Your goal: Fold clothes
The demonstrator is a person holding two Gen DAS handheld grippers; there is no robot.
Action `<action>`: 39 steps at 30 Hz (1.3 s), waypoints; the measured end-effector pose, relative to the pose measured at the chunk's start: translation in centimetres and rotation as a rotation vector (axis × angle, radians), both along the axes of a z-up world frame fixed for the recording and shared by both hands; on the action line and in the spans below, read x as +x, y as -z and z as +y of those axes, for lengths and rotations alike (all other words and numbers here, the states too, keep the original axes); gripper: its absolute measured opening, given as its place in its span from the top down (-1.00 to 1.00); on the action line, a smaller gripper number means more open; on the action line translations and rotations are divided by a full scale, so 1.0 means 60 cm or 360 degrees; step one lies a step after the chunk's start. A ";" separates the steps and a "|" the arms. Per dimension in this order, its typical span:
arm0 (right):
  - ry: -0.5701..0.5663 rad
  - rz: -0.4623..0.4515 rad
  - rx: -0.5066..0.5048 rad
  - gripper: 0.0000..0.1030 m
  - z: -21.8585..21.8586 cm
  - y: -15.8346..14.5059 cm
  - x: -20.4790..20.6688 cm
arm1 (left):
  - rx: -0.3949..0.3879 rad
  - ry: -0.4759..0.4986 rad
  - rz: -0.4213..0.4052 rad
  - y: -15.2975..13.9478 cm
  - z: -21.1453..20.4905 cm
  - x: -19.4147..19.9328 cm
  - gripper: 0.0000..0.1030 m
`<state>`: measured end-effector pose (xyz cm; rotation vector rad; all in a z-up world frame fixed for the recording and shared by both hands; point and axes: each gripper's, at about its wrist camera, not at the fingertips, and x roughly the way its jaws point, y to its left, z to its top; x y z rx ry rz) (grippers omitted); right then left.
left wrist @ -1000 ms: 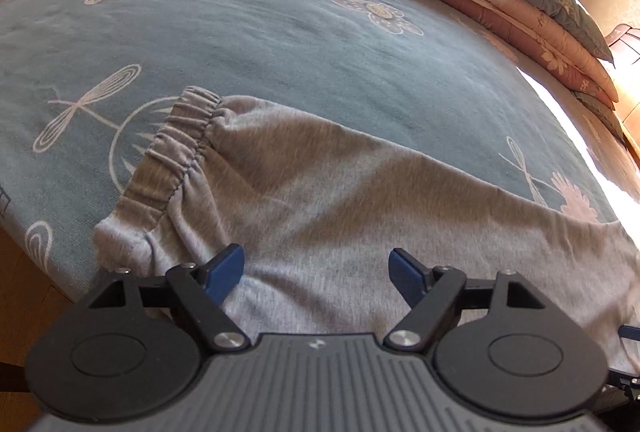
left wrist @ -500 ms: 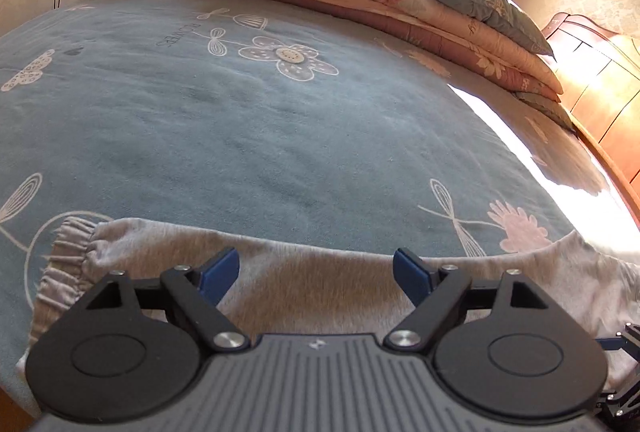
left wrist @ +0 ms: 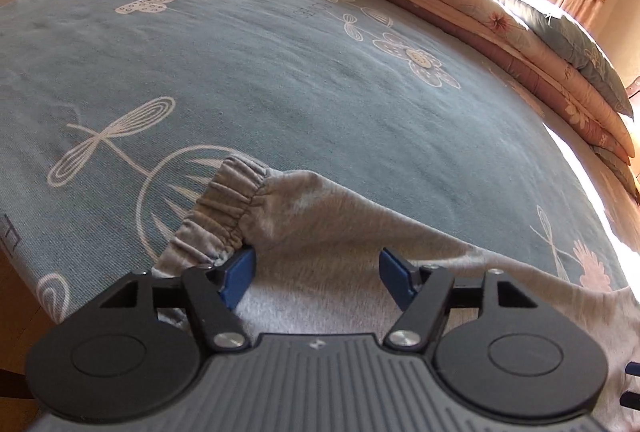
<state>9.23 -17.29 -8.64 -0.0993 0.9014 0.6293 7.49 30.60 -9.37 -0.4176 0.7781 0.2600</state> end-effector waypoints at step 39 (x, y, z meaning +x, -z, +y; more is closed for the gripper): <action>-0.0086 -0.0145 -0.0160 -1.00 0.003 0.024 -0.020 | -0.0416 0.1161 -0.0090 0.032 -0.355 0.192 -0.64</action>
